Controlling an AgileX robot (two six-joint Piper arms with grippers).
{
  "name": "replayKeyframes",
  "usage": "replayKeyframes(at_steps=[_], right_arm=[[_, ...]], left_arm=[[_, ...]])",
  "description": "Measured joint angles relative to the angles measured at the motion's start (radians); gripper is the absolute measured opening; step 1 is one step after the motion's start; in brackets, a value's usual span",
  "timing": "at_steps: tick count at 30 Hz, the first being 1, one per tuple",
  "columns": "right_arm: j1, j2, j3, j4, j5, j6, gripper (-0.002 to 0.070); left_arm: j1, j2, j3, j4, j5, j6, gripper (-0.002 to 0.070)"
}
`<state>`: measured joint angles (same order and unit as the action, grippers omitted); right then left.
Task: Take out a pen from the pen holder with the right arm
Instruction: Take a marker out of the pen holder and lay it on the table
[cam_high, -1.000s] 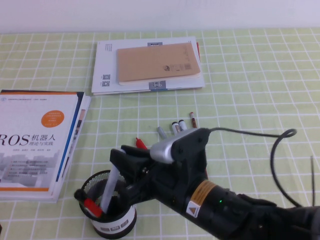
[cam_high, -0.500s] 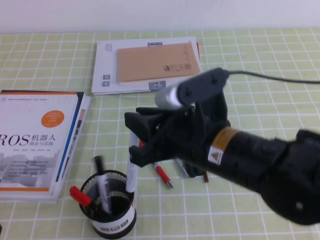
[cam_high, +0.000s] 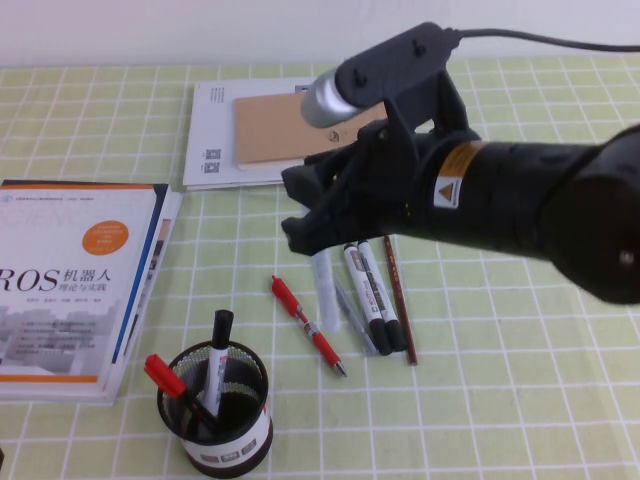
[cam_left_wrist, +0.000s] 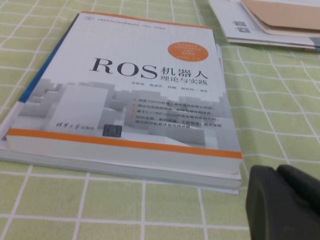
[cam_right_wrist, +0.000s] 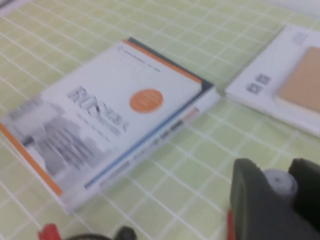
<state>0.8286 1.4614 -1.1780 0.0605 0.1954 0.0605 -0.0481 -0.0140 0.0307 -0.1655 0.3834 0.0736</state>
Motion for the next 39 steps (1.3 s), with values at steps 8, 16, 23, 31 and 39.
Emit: replayKeyframes(at_steps=[8,16,23,31,39], right_arm=[[-0.044,0.141,-0.172,-0.042,0.336,-0.002,0.0092],[-0.055,0.349,-0.394,-0.055,0.547,-0.04,0.0092],[-0.081,0.502,-0.537,-0.051,0.605,-0.074,0.0092],[-0.09,0.627,-0.639,-0.041,0.613,-0.076,0.0092],[-0.092,0.698,-0.699,-0.021,0.613,-0.077,0.0092]], left_arm=[[0.0,0.0,0.0,0.0,0.0,0.0,-0.0008],[0.0,0.0,0.0,0.0,0.0,0.0,-0.0008],[0.0,0.0,0.0,0.0,0.0,0.0,-0.0008],[0.0,0.0,0.0,0.0,0.0,0.0,-0.0008],[0.0,0.0,0.0,0.0,0.0,0.0,-0.0008]])
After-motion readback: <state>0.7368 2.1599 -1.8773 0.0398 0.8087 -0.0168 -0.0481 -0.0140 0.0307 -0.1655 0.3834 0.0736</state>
